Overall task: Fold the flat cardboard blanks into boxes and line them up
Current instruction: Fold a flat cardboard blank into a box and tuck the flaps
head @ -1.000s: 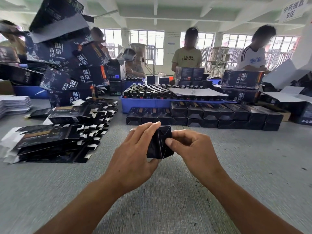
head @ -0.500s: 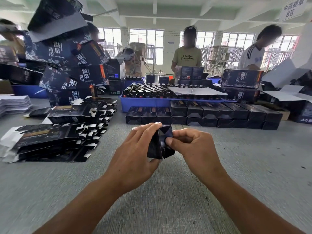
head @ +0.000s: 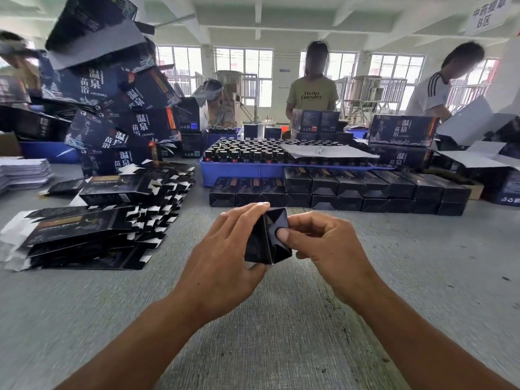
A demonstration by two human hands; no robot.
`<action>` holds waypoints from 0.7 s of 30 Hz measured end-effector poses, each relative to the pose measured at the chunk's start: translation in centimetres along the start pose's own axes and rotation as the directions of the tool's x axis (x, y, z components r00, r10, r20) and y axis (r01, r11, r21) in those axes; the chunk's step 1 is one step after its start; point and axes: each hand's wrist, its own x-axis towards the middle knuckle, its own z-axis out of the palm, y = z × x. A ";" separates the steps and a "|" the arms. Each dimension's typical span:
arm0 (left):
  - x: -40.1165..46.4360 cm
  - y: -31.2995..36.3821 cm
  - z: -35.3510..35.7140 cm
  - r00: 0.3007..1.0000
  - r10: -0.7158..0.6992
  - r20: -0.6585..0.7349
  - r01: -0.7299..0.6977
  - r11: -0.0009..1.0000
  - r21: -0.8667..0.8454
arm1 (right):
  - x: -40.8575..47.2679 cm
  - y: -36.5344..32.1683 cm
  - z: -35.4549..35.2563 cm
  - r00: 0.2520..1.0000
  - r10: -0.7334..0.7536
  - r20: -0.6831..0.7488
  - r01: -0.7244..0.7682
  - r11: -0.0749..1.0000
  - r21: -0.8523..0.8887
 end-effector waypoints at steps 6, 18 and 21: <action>0.0 0.0 0.0 1.000 -0.003 0.003 0.003 1.000 0.013 | 0.0 0.0 -0.1 1.000 0.022 0.022 -0.023 0.999 0.027; 0.2 0.3 -0.1 0.999 0.010 -0.035 -0.010 1.000 0.000 | -0.1 -0.1 -0.1 0.999 0.000 0.042 0.001 1.000 -0.005; 0.2 0.3 0.1 0.995 0.099 0.009 -0.099 0.995 0.031 | -0.5 -0.1 0.6 0.998 0.012 0.069 -0.001 0.987 -0.162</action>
